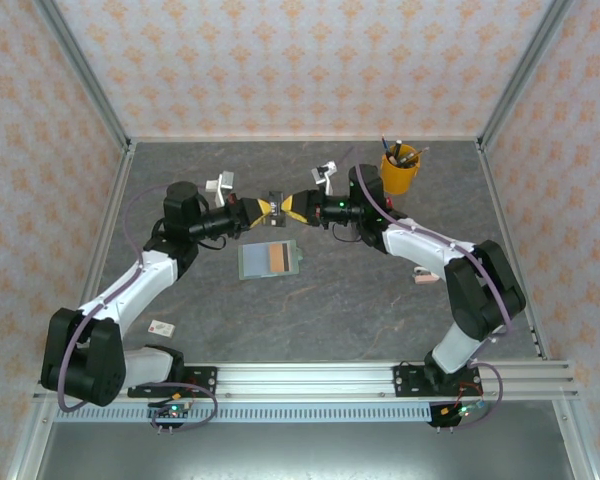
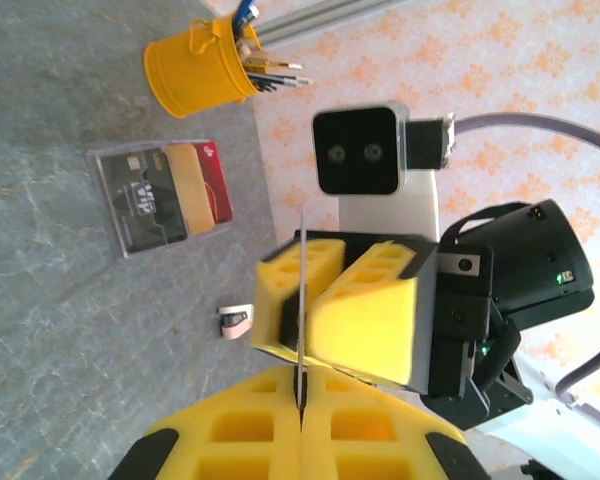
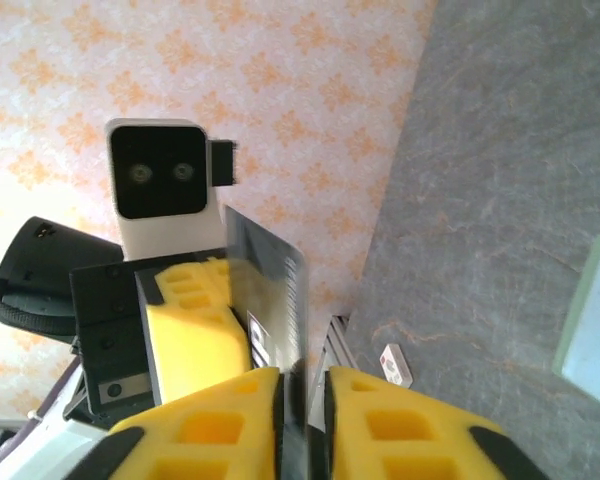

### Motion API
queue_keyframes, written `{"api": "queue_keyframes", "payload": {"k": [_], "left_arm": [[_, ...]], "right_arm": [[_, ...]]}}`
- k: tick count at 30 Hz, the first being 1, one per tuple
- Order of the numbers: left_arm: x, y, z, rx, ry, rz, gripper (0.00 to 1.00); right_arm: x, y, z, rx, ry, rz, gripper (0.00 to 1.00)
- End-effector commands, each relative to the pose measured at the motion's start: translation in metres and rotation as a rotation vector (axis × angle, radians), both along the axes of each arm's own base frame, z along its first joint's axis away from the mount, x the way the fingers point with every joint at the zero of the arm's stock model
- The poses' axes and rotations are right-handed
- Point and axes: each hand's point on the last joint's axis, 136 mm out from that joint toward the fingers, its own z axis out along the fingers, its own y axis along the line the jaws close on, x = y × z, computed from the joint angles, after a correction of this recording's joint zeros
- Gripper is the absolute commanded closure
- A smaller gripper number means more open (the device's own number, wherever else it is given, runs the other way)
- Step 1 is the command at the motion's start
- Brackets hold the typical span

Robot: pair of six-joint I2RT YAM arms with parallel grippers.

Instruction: Take the credit cards out of the card holder

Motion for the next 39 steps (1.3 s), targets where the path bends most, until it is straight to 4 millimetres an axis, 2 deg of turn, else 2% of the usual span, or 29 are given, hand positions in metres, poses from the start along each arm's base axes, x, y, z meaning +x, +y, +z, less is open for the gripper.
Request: {"api": "queue_keyframes", "payload": {"k": [1, 4, 6, 12, 13, 14, 16, 18, 20, 23, 26, 27, 32, 36, 39], "left_arm": [[-0.003, -0.01, 0.016, -0.006, -0.061, -0.016, 1.0], [-0.001, -0.008, 0.019, -0.004, -0.07, 0.004, 1.0], [0.0, -0.005, 0.02, 0.002, -0.071, 0.028, 1.0], [0.002, 0.003, 0.006, 0.075, -0.024, 0.078, 1.0], [0.002, 0.007, -0.002, 0.116, 0.002, 0.095, 0.92], [0.001, 0.013, -0.011, 0.169, 0.033, 0.113, 0.82], [-0.002, 0.026, -0.027, 0.298, 0.082, 0.148, 0.69], [-0.007, 0.044, -0.043, 0.445, 0.136, 0.181, 0.56], [-0.015, 0.07, -0.059, 0.622, 0.197, 0.231, 0.41], [-0.023, 0.105, -0.072, 0.833, 0.268, 0.307, 0.29], [-0.029, 0.129, -0.077, 0.979, 0.279, 0.344, 0.18], [-0.03, 0.135, -0.077, 1.011, 0.279, 0.354, 0.15], [-0.034, 0.154, -0.07, 1.107, 0.253, 0.401, 0.0], [-0.034, 0.153, -0.067, 1.098, 0.228, 0.402, 0.0], [-0.035, 0.153, -0.068, 1.097, 0.231, 0.4, 0.0]], "right_arm": [[-0.007, 0.007, 0.021, 0.081, -0.038, 0.034, 0.74], [-0.009, 0.011, 0.023, 0.088, -0.035, 0.037, 0.74], [-0.008, 0.011, 0.023, 0.095, -0.033, 0.03, 0.77], [-0.002, 0.004, 0.018, 0.054, -0.034, -0.019, 0.99], [0.001, -0.001, 0.014, 0.029, -0.04, -0.043, 1.0], [0.006, -0.008, 0.008, -0.011, -0.038, -0.071, 1.0], [0.015, -0.025, -0.01, -0.124, -0.031, -0.133, 1.0], [0.025, -0.049, -0.029, -0.297, -0.046, -0.201, 1.0], [0.036, -0.08, -0.046, -0.51, -0.097, -0.275, 1.0], [0.052, -0.128, -0.057, -0.782, -0.173, -0.392, 1.0], [0.065, -0.174, -0.063, -1.015, -0.204, -0.481, 1.0], [0.068, -0.182, -0.065, -1.062, -0.211, -0.492, 1.0], [0.081, -0.209, -0.085, -1.209, -0.189, -0.46, 1.0], [0.09, -0.216, -0.106, -1.254, -0.143, -0.391, 1.0], [0.092, -0.213, -0.118, -1.245, -0.11, -0.315, 1.0]]}}
